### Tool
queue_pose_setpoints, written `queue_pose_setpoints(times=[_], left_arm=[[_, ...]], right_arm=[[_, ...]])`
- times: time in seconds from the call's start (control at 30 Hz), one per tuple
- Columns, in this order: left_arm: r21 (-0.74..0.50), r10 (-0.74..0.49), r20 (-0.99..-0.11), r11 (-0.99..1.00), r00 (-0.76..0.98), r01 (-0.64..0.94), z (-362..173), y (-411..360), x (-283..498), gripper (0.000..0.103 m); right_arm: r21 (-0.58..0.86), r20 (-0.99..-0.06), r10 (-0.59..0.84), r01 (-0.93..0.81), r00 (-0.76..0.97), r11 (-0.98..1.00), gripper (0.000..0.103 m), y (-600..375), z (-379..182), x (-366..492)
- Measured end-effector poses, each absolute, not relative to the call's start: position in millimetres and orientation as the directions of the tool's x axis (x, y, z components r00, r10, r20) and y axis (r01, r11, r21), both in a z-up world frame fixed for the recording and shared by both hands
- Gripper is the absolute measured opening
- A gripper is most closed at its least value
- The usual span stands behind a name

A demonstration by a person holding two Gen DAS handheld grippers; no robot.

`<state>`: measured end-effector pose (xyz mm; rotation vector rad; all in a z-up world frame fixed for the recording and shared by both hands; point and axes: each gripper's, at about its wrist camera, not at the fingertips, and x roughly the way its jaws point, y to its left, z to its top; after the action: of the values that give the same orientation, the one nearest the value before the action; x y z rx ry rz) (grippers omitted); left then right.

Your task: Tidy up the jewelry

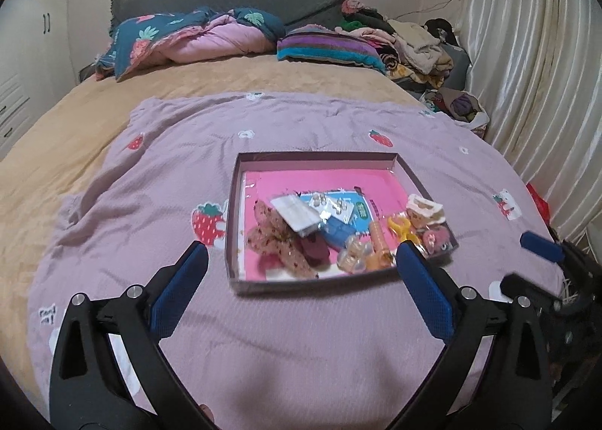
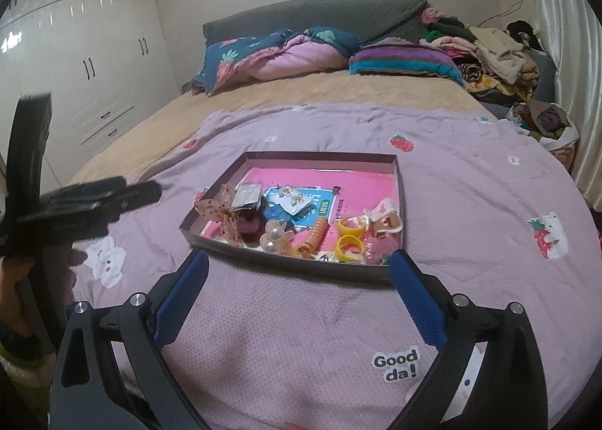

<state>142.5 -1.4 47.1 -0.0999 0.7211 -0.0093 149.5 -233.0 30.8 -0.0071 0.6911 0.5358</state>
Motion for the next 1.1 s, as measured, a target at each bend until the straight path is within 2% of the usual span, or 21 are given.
queue_pose_setpoints(times=[0.47,0.77,1.1], left_arm=[[-0.100,-0.038,-0.655,0.994,0.755,-0.037,26,-3,93,0.094],[-0.105,-0.027,-0.668,0.993,0.744,-0.058,-1,-7,71,0.094],[-0.099,-0.015,-0.667,0.993,0.745,-0.069,-14,-9,64,0.094]], right_arm=[[0.106,-0.584,0.416,-0.442,0.697,0.891,0.097,-239,17,110],[0.077,-0.603,0.390,-0.436,0.696,0.897,0.099,-239,-2,99],[0.107,-0.634,0.379,-0.409,0.674,0.906,0.099,-243,-22,94]])
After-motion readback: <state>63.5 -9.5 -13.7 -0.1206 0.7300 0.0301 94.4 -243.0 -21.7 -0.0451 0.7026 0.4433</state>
